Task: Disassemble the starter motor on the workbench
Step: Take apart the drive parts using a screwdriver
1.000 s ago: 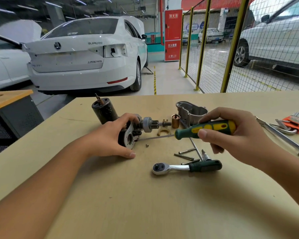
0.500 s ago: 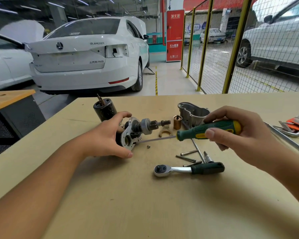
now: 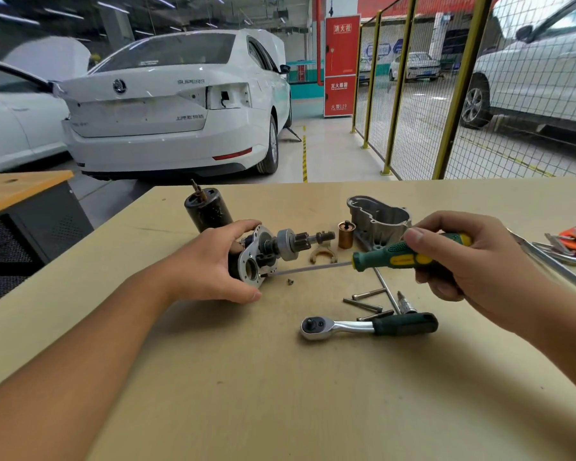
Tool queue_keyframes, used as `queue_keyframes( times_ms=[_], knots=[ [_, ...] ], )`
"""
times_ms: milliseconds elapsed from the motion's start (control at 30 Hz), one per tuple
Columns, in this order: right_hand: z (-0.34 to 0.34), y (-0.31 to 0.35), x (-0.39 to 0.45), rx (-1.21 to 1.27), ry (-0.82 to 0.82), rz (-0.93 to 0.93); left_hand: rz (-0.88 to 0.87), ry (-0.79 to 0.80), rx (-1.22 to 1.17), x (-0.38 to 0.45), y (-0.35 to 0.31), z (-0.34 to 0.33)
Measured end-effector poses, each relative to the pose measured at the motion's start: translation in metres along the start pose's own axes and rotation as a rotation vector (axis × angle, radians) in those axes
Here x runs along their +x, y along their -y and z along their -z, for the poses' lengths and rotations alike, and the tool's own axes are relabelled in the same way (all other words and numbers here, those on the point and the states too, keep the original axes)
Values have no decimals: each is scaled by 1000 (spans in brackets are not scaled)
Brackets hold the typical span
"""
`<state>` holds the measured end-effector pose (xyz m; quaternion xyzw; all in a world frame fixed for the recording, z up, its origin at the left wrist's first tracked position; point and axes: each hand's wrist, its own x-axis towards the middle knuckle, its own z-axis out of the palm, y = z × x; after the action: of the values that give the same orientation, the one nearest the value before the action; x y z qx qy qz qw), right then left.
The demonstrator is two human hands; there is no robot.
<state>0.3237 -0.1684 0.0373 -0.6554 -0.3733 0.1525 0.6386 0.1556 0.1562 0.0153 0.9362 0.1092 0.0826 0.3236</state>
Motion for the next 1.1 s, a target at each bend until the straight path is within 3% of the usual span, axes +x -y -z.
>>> queue_keyframes(
  times_ms=[333,467,600,867,1100],
  knots=[
    [4,1,0,-56,47,127,-11,26,-40,-1,-1,1],
    [8,4,-2,-252,106,277,-3,38,-68,0,-2,4],
    [8,3,-4,-274,71,321,3,32,-61,-1,-1,5],
    [0,0,-3,-158,23,135,11,33,-50,-3,-4,2],
    [10,1,-1,-15,23,159,31,17,-18,-3,-6,1]
  ],
)
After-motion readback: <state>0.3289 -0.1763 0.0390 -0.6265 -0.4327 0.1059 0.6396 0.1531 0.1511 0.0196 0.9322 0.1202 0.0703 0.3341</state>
